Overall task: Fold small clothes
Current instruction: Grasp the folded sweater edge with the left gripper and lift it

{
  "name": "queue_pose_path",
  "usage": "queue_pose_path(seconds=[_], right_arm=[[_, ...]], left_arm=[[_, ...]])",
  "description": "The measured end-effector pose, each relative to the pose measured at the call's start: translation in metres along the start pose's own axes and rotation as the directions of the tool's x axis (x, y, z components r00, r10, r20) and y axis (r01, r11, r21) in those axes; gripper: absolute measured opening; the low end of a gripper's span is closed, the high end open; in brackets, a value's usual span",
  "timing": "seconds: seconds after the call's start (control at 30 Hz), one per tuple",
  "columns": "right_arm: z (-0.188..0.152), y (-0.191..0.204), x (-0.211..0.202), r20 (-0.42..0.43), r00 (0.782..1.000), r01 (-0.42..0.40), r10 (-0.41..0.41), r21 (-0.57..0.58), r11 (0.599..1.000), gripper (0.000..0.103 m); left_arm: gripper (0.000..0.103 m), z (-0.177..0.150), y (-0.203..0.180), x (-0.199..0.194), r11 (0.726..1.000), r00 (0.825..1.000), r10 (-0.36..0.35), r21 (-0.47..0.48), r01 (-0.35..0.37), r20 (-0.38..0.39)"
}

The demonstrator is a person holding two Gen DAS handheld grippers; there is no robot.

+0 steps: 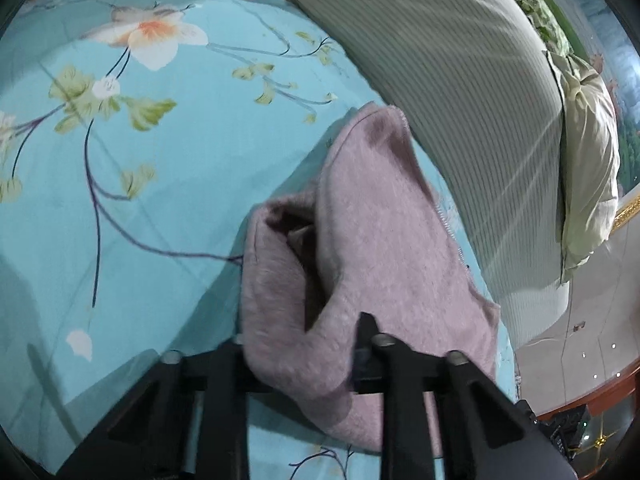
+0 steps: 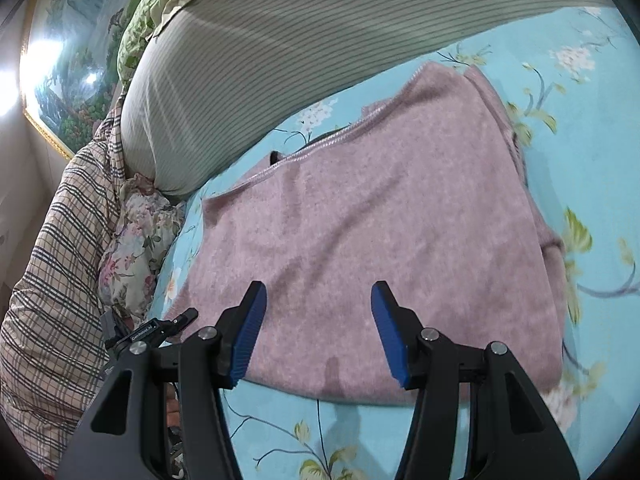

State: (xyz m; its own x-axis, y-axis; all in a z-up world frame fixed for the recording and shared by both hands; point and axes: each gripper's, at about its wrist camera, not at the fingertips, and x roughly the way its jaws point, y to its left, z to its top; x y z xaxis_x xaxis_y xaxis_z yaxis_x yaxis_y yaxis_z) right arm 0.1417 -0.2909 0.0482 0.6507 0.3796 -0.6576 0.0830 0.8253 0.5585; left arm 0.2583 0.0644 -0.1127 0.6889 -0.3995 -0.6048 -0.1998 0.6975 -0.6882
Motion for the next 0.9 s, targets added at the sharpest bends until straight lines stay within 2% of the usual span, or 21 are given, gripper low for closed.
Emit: queue_pose_path(seconds=[0.07, 0.23, 0.37, 0.43, 0.5, 0.63, 0.77, 0.9], right_arm=[[0.006, 0.001, 0.005, -0.01, 1.0, 0.003, -0.004, -0.019, 1.0, 0.056], [0.022, -0.002, 0.016, -0.044, 0.999, -0.004, 0.003, -0.028, 1.0, 0.056], [0.039, -0.005, 0.025, -0.084, 0.996, -0.038, 0.036, -0.025, 0.999, 0.056], [0.047, -0.006, 0.032, -0.115, 0.99, -0.079, 0.077, -0.018, 0.997, 0.056], [0.054, -0.004, 0.04, -0.142, 0.984, -0.108, 0.105, -0.009, 0.994, 0.056], [0.063, 0.01, 0.064, -0.205, 0.971, -0.133, 0.122, -0.04, 0.99, 0.056], [0.071, 0.029, 0.099, -0.256, 0.96, -0.134, 0.114, -0.06, 0.989, 0.057], [0.083, 0.048, 0.143, -0.298, 0.943, -0.17, 0.148, -0.049, 0.984, 0.057]], left_arm=[[0.01, 0.001, -0.01, -0.003, 0.999, 1.0, -0.004, 0.038, 0.004, 0.011], [0.008, -0.007, -0.058, -0.013, 0.982, 0.998, -0.057, 0.184, 0.052, 0.023], [0.008, -0.027, -0.107, -0.008, 0.94, 0.995, -0.103, 0.326, 0.104, -0.021], [0.008, -0.043, -0.131, 0.002, 0.911, 0.994, -0.099, 0.396, 0.113, -0.055], [0.008, -0.055, -0.143, 0.011, 0.894, 0.992, -0.091, 0.433, 0.118, -0.082], [0.008, -0.077, -0.154, 0.031, 0.859, 0.991, -0.048, 0.501, 0.105, -0.126], [0.008, -0.088, -0.151, 0.037, 0.851, 0.987, -0.039, 0.512, 0.115, -0.158], [0.008, -0.091, -0.151, 0.041, 0.843, 0.986, -0.031, 0.526, 0.113, -0.162]])
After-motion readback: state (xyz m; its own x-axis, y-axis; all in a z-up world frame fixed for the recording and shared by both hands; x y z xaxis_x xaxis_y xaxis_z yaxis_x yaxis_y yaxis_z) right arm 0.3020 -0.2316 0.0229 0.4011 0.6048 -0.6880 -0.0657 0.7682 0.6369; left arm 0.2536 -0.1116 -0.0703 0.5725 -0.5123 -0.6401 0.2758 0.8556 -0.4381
